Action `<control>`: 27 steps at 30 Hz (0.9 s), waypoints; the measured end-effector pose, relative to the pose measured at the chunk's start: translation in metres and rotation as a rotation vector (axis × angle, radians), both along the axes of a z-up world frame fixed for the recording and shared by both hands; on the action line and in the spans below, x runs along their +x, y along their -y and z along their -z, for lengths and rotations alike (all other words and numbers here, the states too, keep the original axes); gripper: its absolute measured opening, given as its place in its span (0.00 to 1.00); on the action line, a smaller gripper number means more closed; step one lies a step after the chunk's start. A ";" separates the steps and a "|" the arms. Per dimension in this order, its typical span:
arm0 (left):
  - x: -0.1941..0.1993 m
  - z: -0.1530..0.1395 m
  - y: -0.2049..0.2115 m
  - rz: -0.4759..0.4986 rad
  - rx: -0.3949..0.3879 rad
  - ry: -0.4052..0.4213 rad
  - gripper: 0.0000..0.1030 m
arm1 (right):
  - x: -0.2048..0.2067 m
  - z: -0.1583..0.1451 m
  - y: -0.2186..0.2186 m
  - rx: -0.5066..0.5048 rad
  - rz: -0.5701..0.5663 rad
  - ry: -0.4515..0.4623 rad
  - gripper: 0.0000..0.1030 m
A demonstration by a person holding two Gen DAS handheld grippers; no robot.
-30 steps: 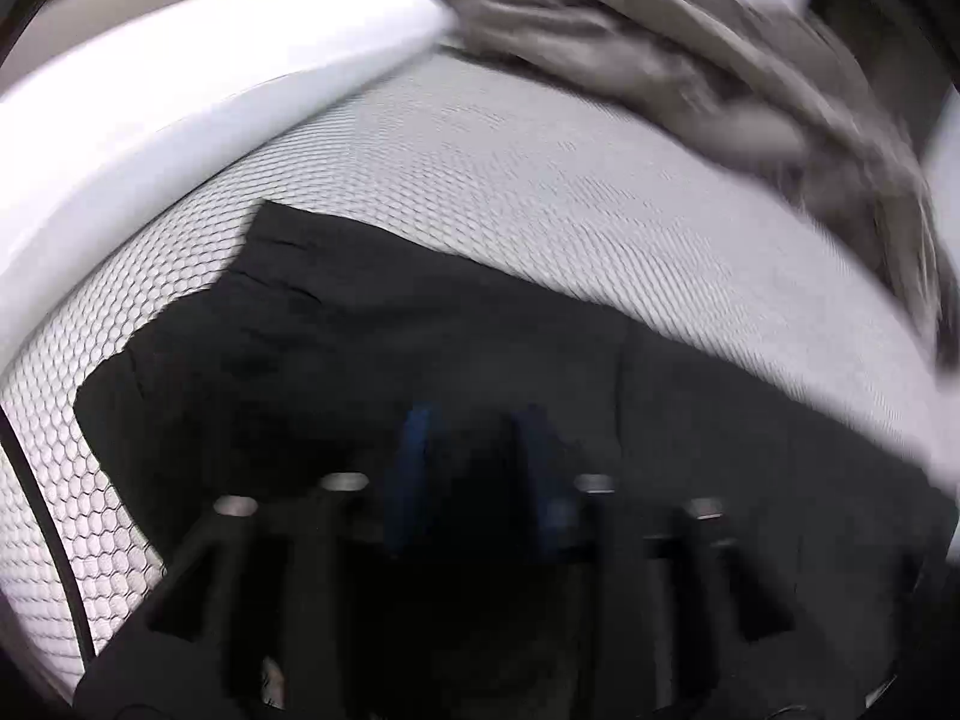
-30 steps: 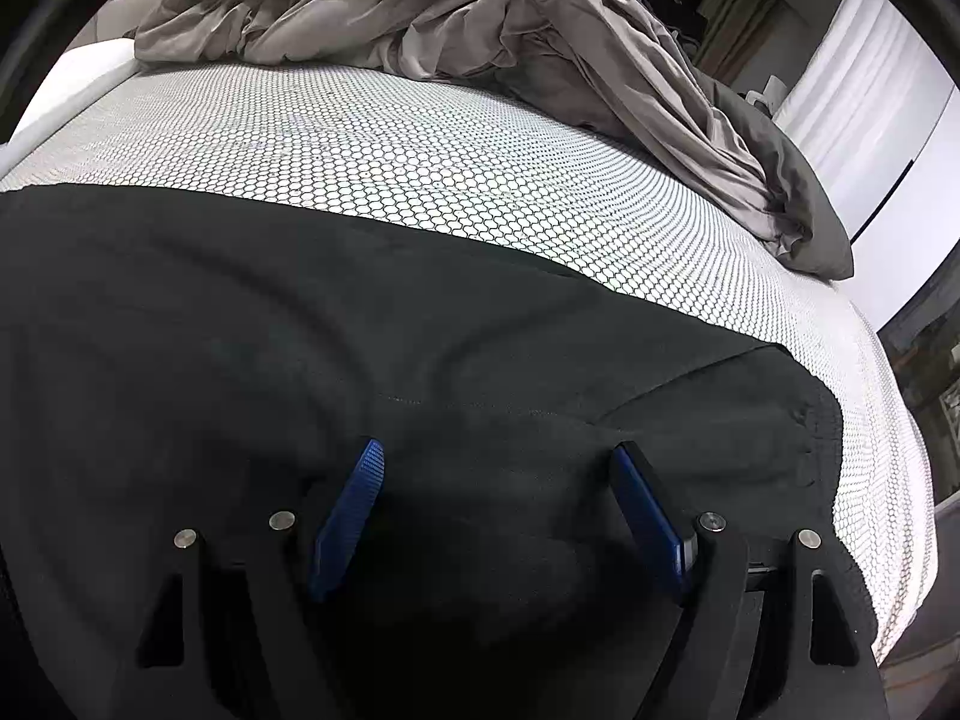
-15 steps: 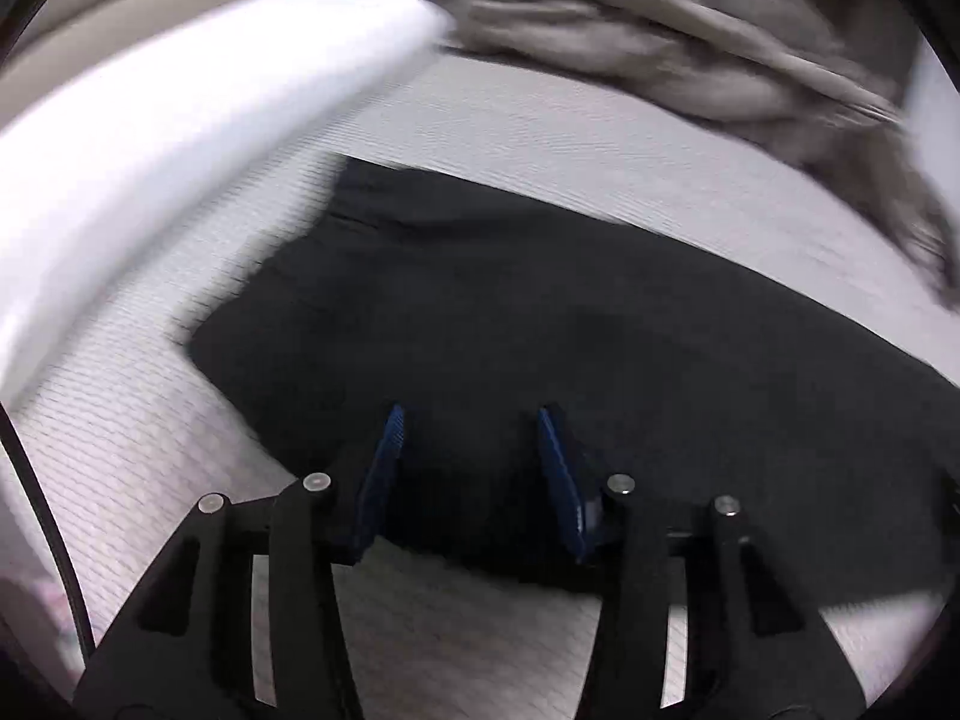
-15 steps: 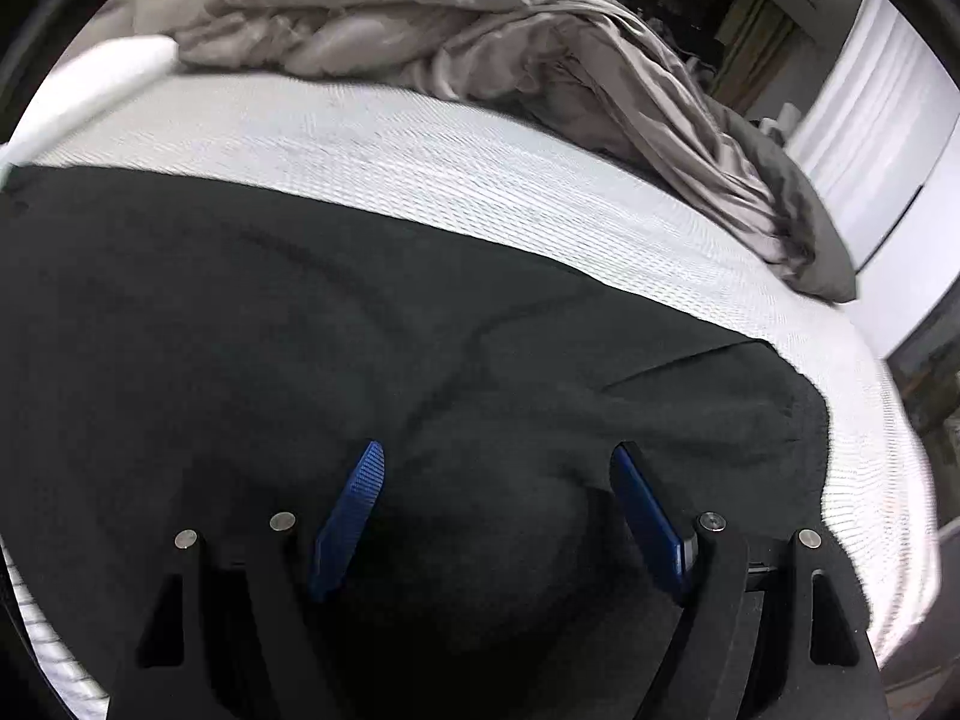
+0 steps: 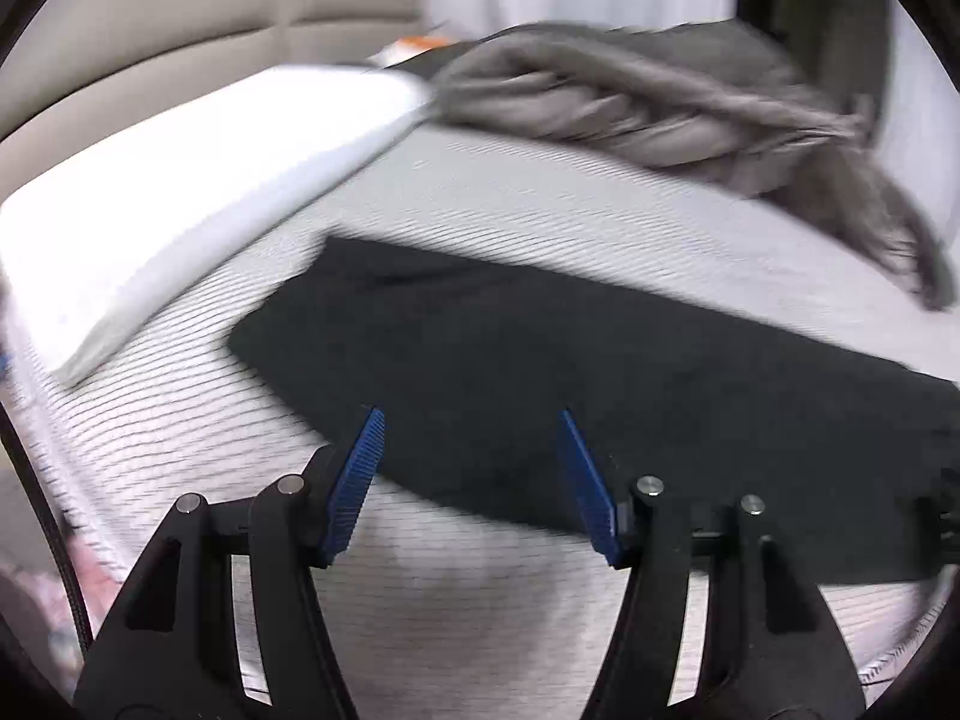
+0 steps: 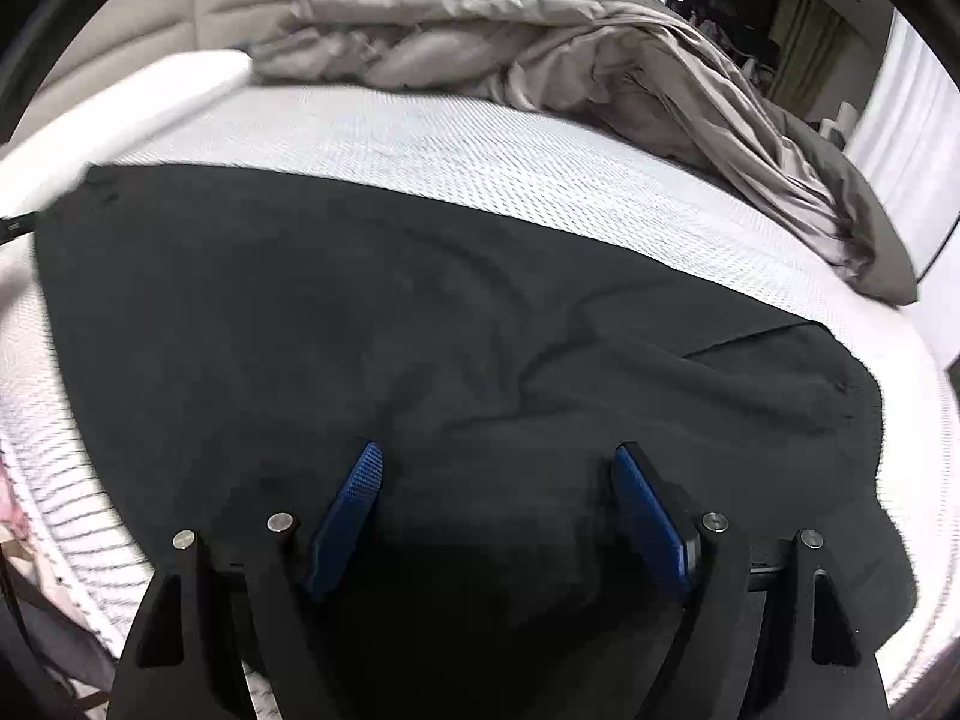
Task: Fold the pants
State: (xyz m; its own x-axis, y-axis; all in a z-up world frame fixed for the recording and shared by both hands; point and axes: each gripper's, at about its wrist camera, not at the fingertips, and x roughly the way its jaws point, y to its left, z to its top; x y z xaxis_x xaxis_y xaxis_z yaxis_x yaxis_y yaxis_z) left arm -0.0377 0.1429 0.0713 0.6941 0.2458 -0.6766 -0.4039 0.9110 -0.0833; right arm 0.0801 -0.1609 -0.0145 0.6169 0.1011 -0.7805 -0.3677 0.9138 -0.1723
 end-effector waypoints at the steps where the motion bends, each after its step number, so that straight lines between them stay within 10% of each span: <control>1: 0.016 -0.001 0.014 0.058 -0.010 0.011 0.56 | -0.003 0.000 -0.001 0.024 -0.019 -0.011 0.78; 7: 0.080 0.030 0.111 0.375 -0.050 -0.132 0.61 | -0.027 0.007 0.001 -0.092 -0.096 -0.001 0.79; 15: 0.089 0.068 0.131 0.389 0.075 -0.206 0.77 | -0.024 0.006 0.156 -0.291 0.373 0.060 0.85; 20: 0.111 0.055 0.128 0.402 0.002 -0.138 0.77 | -0.036 -0.014 0.198 -0.092 0.504 0.066 0.84; 27: 0.139 0.039 0.218 0.564 -0.024 -0.082 0.77 | -0.010 -0.024 0.110 0.116 0.252 0.057 0.84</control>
State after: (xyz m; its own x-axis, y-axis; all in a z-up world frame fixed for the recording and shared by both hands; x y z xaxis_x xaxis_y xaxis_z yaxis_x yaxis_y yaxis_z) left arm 0.1012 -0.0756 0.0326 0.6586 -0.1634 -0.7345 0.1383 0.9858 -0.0953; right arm 0.0699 -0.2706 0.0099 0.6765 0.0258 -0.7360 -0.1196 0.9900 -0.0752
